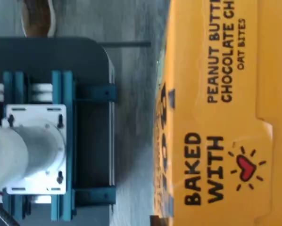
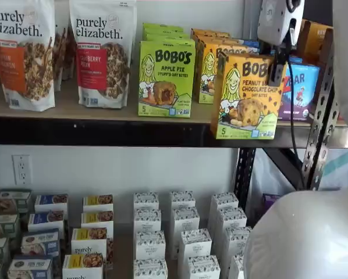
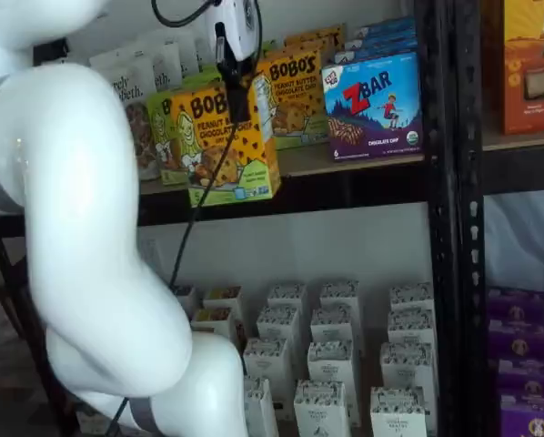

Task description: Pick up the orange box on the top shelf, the fifth box from the left

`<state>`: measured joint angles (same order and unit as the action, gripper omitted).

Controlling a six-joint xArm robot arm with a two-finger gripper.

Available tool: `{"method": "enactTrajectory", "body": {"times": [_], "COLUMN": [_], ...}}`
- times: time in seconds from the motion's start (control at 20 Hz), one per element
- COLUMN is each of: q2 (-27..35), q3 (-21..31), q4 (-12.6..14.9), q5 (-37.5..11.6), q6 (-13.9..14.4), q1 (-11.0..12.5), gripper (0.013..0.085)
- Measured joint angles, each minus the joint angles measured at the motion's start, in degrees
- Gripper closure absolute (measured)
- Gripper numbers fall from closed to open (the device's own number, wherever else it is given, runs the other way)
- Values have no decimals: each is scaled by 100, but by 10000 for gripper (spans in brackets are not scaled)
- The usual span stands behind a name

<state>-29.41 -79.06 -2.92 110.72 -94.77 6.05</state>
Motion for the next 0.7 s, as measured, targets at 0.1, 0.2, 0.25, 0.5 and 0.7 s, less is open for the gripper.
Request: {"method": "enactTrajectory", "body": {"times": [0.1, 0.2, 0.25, 0.5, 0.7], "q2": [-104, -199, -254, -507, -695], "q3": [114, 230, 303, 633, 890], "q4": [-47, -22, -13, -15, -53], "q5": [-2, -21, -28, -139, -234], "q6": [4, 19, 27, 63, 85], "q1": [8, -19, -30, -69, -81], "gripper": [810, 810, 810, 810, 810]}}
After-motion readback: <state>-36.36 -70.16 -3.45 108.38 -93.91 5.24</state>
